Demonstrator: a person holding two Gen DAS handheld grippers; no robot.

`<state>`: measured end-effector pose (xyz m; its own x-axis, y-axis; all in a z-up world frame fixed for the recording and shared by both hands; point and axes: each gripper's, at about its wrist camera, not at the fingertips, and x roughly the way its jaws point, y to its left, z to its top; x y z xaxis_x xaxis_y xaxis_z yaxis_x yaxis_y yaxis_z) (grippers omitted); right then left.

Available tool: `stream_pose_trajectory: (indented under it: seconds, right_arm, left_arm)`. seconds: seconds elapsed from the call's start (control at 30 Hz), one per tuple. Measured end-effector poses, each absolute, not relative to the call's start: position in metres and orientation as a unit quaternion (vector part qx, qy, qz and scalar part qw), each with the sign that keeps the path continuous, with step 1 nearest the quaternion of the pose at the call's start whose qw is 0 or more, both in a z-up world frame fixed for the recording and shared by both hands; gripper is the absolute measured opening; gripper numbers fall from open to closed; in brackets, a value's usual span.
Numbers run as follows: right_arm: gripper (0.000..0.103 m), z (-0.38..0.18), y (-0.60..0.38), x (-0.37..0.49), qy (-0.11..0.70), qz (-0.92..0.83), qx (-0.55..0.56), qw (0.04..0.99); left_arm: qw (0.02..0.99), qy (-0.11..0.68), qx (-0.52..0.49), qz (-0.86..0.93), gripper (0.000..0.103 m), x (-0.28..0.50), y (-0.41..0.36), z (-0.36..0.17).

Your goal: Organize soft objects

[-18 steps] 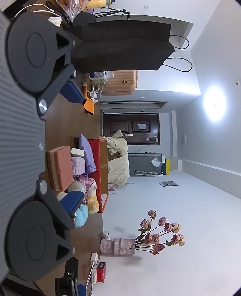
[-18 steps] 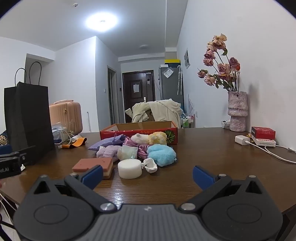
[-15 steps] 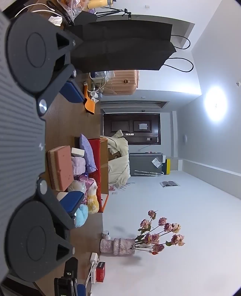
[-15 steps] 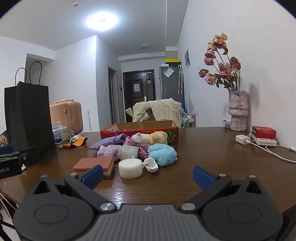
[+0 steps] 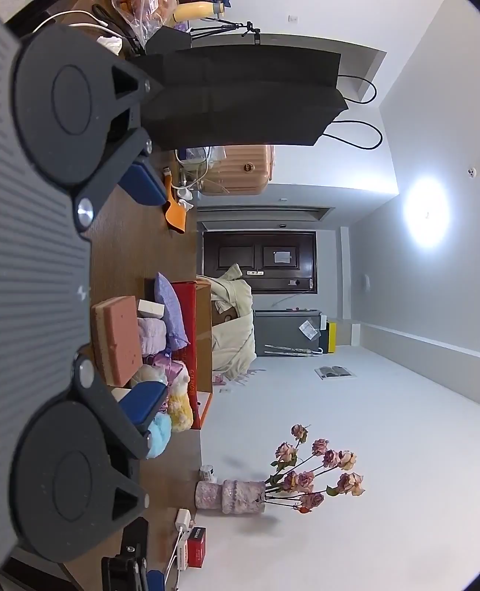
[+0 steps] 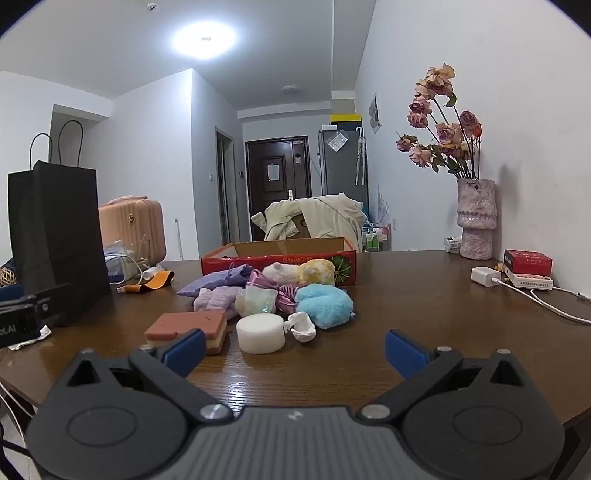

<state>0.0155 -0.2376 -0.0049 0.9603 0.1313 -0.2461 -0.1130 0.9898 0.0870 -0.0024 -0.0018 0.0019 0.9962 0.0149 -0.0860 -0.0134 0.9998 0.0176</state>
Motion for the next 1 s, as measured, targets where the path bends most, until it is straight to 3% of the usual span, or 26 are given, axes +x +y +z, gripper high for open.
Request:
stream_pose_trajectory:
  seconds: [1.0]
  right_arm:
    - [0.103,-0.0053,-0.2362,0.0148,0.123,0.065,0.036,0.99]
  left_arm:
    - [0.999,0.048,0.009,0.003,0.103,0.0,-0.0016,0.0038]
